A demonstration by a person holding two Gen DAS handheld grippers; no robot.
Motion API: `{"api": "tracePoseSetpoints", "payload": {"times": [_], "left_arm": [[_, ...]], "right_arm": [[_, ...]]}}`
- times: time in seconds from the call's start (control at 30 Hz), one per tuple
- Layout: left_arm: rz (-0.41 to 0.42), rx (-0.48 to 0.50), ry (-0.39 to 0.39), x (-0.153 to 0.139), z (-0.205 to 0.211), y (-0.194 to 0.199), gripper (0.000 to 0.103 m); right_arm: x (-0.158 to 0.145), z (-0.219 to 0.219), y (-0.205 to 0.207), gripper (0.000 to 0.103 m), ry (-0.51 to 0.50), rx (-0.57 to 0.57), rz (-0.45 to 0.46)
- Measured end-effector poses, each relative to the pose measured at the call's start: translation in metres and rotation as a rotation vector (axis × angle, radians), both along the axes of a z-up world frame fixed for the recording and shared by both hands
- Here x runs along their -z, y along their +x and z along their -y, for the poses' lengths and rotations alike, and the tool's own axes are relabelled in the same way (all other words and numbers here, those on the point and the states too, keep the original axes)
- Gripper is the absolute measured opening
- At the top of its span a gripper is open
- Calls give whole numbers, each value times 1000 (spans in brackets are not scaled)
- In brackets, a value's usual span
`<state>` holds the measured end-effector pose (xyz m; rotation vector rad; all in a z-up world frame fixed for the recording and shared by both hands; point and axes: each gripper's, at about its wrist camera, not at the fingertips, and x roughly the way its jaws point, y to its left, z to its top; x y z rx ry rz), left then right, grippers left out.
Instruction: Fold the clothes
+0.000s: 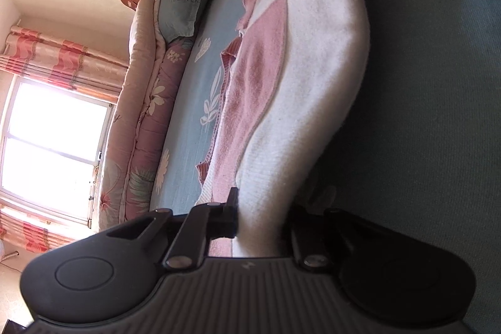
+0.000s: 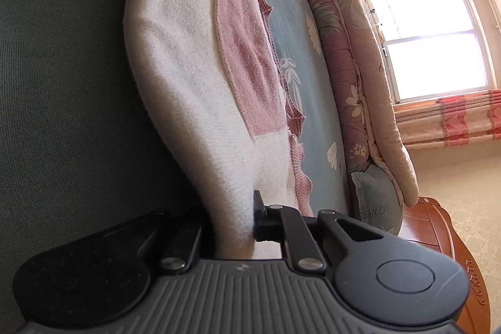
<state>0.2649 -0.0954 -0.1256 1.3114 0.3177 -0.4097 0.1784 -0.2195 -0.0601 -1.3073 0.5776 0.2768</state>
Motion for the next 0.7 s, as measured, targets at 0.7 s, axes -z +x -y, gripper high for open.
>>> {"api": "tracePoseSetpoints", "payload": {"times": [0.7], "left_arm": [[-140, 31, -10, -10, -18, -134, 10]], "right_arm": [[-17, -7, -147, 13, 32, -40, -238]]}}
